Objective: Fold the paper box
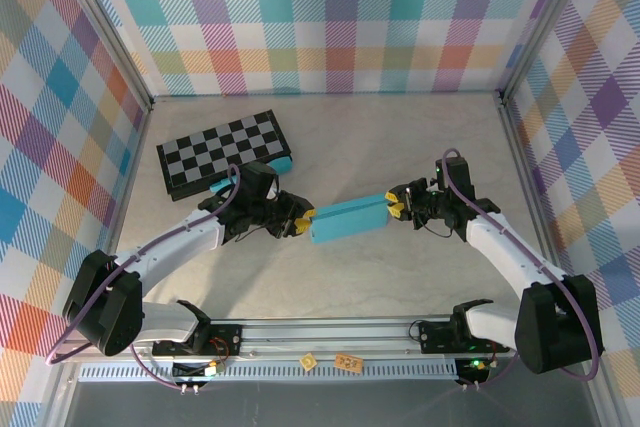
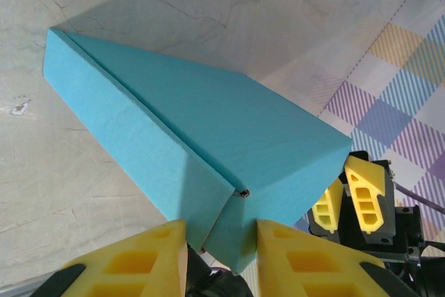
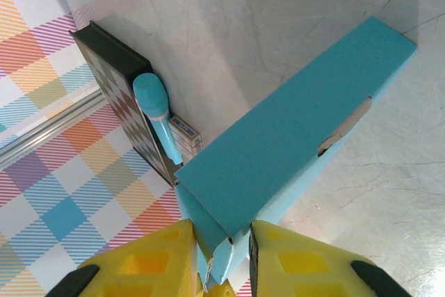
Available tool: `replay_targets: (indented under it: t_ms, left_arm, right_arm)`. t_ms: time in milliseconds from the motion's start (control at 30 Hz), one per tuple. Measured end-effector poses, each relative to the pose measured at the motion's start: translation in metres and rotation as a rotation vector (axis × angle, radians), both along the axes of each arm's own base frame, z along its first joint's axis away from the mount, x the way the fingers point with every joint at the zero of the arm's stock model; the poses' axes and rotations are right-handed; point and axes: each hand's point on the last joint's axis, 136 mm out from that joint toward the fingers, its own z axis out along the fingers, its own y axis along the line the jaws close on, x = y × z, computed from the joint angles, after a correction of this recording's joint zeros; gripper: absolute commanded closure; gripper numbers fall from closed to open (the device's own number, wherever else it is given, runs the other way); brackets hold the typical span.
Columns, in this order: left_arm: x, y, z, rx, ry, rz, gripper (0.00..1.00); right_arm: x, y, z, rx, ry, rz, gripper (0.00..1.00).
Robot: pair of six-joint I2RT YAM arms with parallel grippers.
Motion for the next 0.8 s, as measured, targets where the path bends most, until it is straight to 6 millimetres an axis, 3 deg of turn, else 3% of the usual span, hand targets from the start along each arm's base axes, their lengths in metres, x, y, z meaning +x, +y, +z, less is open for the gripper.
replay_targets:
  t_ms: [300, 800]
  left_arm:
    - [0.0001, 0.0007, -0.0008, 0.011, -0.008, -0.019, 0.80]
    - [0.0002, -0.0022, -0.0025, 0.009, -0.010, -0.066, 0.83]
  right_arm:
    - [-0.0006, -0.0002, -0.0005, -0.013, -0.007, 0.014, 0.77]
    - [0.0013, -0.0015, -0.0020, -0.040, 0.008, 0.034, 0.81]
